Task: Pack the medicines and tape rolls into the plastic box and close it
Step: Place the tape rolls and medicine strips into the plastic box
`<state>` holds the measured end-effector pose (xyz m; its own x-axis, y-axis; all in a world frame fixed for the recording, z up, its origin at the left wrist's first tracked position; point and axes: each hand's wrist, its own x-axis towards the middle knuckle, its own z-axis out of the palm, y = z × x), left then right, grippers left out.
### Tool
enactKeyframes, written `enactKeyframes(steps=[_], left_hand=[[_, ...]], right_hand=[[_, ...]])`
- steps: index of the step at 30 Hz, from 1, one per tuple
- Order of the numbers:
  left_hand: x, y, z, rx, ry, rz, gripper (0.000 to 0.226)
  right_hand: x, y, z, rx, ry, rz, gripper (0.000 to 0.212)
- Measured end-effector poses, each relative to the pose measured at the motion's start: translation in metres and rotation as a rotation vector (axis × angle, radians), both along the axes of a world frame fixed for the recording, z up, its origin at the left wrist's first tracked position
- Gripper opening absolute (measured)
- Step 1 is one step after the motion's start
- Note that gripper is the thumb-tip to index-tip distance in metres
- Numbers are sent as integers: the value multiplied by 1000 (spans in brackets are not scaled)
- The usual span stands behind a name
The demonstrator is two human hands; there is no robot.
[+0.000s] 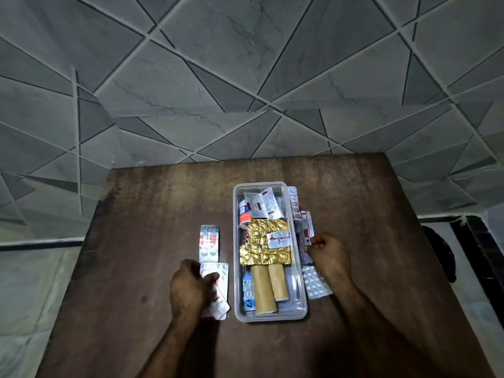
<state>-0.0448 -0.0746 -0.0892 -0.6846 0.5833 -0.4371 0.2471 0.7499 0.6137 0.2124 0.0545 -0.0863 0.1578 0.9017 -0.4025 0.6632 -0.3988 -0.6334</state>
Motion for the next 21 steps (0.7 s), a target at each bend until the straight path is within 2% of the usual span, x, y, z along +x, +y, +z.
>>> enactKeyframes(steps=[3, 6, 8, 16, 21], left_hand=[[-3, -4, 5, 3, -67, 1, 47], [-6, -11, 5, -49, -27, -63, 54], [-4, -15, 5, -80, 4, -88, 52], [-6, -15, 9, -39, -93, 59, 37], [-25, -12, 12, 32, -278, 82, 19]], right_hand=[[0, -2, 16, 52, 82, -39, 8], [-5, -6, 34, 110, 143, -42, 8], [-9, -10, 46, 164, 143, -30, 8], [-32, -40, 67, 509, -24, 279, 18], [-43, -71, 49, 561, -178, 509, 21]])
